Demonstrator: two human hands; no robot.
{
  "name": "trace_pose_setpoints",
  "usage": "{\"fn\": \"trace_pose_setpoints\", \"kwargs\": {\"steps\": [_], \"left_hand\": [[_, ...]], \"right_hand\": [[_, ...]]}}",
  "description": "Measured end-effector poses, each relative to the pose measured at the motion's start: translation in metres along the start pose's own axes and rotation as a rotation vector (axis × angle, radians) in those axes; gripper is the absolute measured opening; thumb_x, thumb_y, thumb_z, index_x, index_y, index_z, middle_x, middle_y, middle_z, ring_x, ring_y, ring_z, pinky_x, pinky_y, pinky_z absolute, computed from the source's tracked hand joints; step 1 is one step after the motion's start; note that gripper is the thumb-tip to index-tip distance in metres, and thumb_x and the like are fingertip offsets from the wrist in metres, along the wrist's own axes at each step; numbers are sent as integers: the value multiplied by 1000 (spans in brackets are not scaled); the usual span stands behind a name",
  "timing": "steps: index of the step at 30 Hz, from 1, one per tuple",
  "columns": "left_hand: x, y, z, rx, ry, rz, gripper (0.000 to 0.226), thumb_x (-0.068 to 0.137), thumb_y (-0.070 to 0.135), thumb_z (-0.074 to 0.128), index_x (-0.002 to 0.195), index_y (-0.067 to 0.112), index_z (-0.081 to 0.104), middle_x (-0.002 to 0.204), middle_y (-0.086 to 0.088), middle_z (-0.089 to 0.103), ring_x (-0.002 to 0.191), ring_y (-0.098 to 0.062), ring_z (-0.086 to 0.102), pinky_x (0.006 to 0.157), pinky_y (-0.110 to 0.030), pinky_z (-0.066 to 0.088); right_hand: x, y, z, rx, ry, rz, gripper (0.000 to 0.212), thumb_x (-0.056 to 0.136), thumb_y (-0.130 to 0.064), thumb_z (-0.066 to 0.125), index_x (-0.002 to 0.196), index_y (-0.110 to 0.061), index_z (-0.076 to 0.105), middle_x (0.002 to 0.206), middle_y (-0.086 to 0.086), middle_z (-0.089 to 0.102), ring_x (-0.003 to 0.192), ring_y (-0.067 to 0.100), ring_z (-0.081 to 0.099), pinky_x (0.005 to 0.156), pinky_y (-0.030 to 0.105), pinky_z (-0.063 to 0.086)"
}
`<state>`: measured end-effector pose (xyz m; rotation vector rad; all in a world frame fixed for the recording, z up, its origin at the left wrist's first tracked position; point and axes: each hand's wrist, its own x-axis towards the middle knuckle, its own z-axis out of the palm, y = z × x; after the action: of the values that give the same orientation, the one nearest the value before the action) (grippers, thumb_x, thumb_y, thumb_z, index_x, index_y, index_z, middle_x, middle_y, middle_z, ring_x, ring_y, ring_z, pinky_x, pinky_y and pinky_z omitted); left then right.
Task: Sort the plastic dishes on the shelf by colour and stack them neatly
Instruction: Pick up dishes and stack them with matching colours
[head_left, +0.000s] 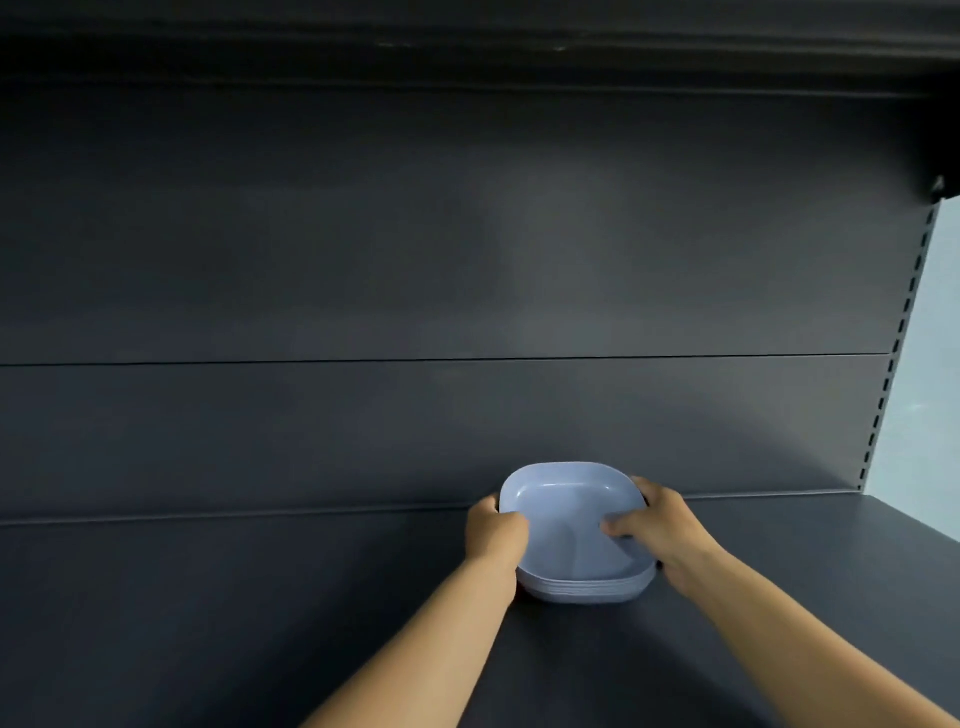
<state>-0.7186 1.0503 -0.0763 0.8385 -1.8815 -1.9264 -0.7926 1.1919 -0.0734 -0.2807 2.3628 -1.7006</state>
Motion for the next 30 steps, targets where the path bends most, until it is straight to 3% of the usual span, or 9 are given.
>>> {"fn": "trace_pose_setpoints", "kwargs": {"steps": [3,5,8,12,17,19,22,27,30], "left_hand": [[9,3,13,40,-3,24,41,85,-10,37,104,16,62,96,-5,62,85,-21,52,65,-26,42],[12,3,16,45,-5,31,55,85,-12,35,125,19,57,114,-2,59,96,-19,51,77,-25,41],[14,2,15,85,-22,52,68,86,-13,35,140,28,44,134,4,45,106,-15,44,84,-24,36],[19,0,15,107,-55,53,65,88,-13,38,138,29,46,117,7,44,105,-15,45,82,-24,35],[24,-2,13,111,-79,57,64,88,-13,39,136,29,47,121,4,47,106,-17,46,82,-25,35],[25,-3,12,106,-79,58,64,88,-13,39,136,28,47,119,4,47,106,-17,45,83,-26,35],[27,-5,10,107,-76,56,65,87,-13,40,137,28,47,124,3,48,110,-18,46,85,-26,37],[24,2,6,163,-92,63,62,87,-10,44,138,25,46,135,0,48,112,-19,47,86,-25,38],[25,13,-9,259,-135,94,52,87,3,59,136,16,48,136,-3,51,118,-19,50,92,-24,39]], "right_hand": [[6,4,-7,-8,-45,-33,53,76,13,56,115,-23,55,91,-4,62,85,15,57,79,36,50],[9,2,-9,-50,-70,-56,41,76,15,52,114,0,55,92,13,63,84,21,55,86,44,49],[15,0,-12,-102,-95,-56,46,76,14,52,121,9,47,112,31,57,85,26,54,97,55,42],[20,2,-13,-138,-134,-61,44,75,12,55,118,3,50,89,8,52,83,21,46,98,56,41],[26,6,-15,-121,-160,-82,42,76,13,57,116,-1,53,90,5,52,85,20,48,91,46,48],[29,9,-14,-78,-173,-75,46,75,12,60,116,-10,57,95,5,57,89,22,53,83,39,49],[32,11,-13,-52,-166,-66,54,75,9,63,115,-27,55,108,6,59,102,27,57,86,39,51],[29,5,-12,-110,-165,-101,47,77,6,65,116,-18,56,98,2,60,87,18,56,77,31,48],[23,-8,-11,-307,-66,-186,53,78,-12,74,127,-12,53,121,5,59,107,22,56,93,35,45]]}}
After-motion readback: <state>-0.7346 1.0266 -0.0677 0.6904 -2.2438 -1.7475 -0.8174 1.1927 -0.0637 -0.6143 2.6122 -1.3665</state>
